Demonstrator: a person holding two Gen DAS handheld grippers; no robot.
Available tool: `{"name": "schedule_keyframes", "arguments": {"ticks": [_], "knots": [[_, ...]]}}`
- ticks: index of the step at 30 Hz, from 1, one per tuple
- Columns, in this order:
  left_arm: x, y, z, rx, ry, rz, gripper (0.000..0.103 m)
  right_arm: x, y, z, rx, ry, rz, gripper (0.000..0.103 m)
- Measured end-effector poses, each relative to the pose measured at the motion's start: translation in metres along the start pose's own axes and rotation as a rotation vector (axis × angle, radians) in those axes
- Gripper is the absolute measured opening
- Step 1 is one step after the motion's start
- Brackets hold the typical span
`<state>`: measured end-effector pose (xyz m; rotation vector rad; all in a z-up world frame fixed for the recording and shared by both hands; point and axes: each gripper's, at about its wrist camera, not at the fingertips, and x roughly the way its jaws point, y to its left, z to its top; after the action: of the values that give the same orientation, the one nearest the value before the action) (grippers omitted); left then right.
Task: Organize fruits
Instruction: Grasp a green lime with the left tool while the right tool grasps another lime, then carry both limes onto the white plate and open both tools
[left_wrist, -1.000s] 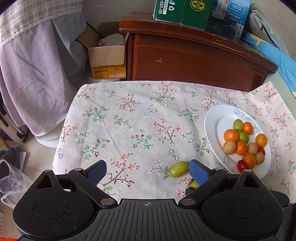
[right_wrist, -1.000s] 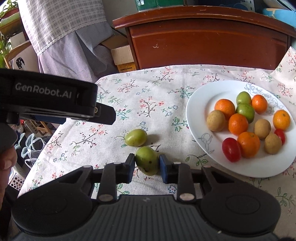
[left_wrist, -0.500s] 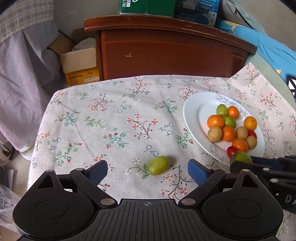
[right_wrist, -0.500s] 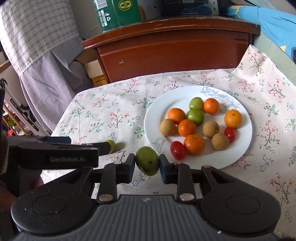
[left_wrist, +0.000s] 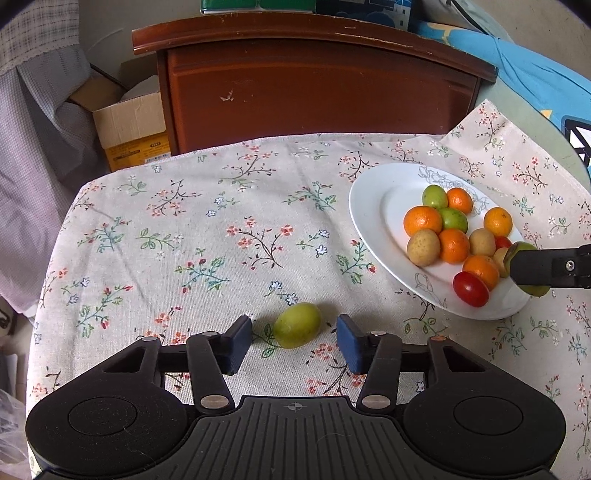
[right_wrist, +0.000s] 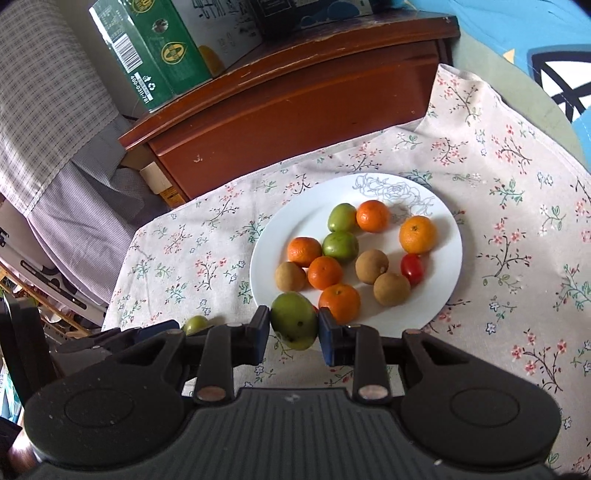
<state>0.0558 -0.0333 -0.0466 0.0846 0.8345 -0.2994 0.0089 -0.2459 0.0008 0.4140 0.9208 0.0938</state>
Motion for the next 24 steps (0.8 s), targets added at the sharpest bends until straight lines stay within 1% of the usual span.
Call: {"name": "schedule_keyframes", "arguments": {"ticks": [4,11,17,24], "knots": [[0.0,-0.001,0.0,0.003,-0.012,0.001,0.026,0.001,-0.005,0.002,0.032,0.002,0.002,0.028],[-0.008,-0.002,0.003,-0.019,-0.042,0.02,0.026,-0.002,-0.01,0.008,0.049,-0.025,-0.003,0.028],[-0.04,-0.012,0.018,-0.006,-0.135,-0.014,0.026,-0.011,-0.016,0.017,0.051,-0.077,-0.024,0.028],[-0.071,-0.02,0.036,-0.01,-0.215,-0.067,0.026,-0.023,-0.019,0.027,0.042,-0.134,-0.021,0.028]]}}
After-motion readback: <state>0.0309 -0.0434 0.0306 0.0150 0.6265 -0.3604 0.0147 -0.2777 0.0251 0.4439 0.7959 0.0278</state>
